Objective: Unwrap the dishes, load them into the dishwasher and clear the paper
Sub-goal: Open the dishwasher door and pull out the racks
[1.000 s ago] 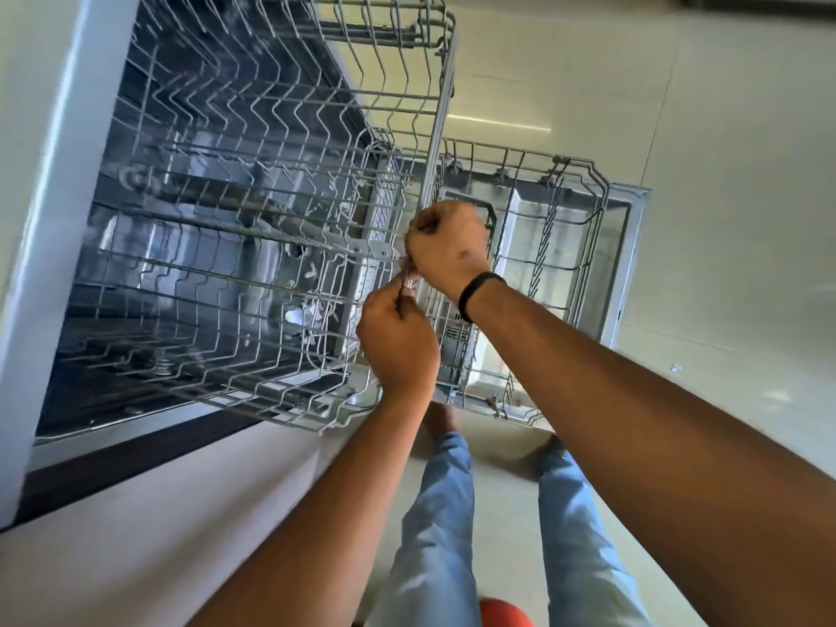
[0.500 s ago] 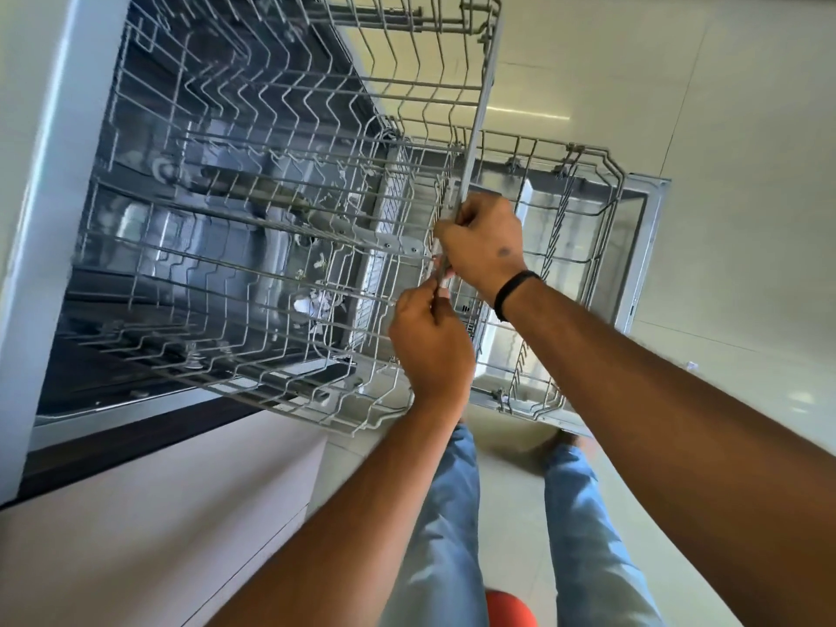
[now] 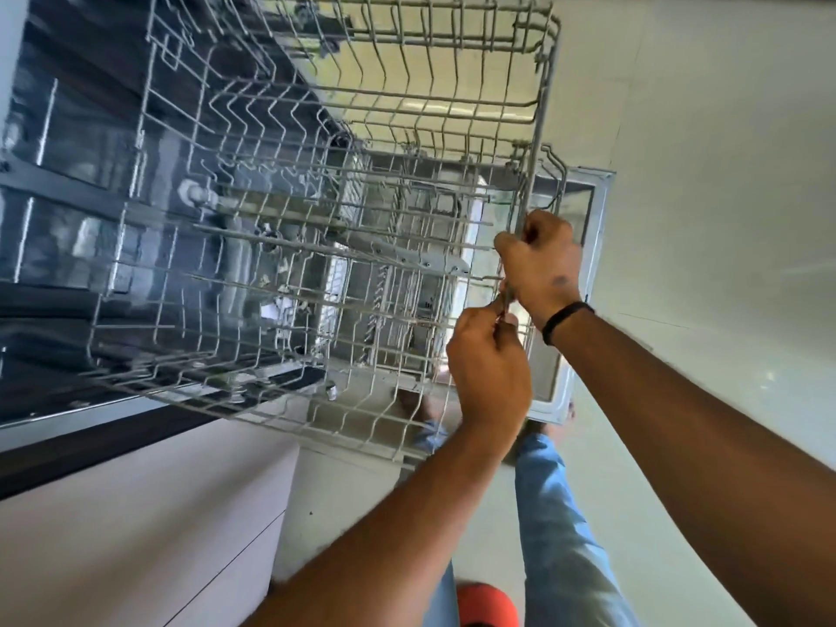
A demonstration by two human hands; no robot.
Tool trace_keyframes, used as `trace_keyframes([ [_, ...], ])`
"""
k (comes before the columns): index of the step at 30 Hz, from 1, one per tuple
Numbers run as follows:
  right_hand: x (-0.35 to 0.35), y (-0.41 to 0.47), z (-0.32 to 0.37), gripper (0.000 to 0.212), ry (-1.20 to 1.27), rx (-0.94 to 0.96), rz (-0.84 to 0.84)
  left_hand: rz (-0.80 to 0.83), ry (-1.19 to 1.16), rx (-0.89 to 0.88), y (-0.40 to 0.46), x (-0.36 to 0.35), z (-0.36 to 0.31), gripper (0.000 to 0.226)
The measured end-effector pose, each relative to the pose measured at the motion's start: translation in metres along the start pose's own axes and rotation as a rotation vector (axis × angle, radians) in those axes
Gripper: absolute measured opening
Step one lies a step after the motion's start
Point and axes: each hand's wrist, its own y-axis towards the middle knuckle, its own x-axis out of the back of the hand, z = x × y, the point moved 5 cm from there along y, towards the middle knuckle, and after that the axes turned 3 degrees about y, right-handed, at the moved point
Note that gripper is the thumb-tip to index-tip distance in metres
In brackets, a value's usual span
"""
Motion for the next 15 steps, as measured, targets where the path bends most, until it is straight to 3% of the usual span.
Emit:
trace_keyframes([
  [15,0.035,-0.004,-0.020,0.028,0.135,-0.104,-0.058,0.027,-0.009,0.005,-0.021,-0.031,-0.006,0.020],
])
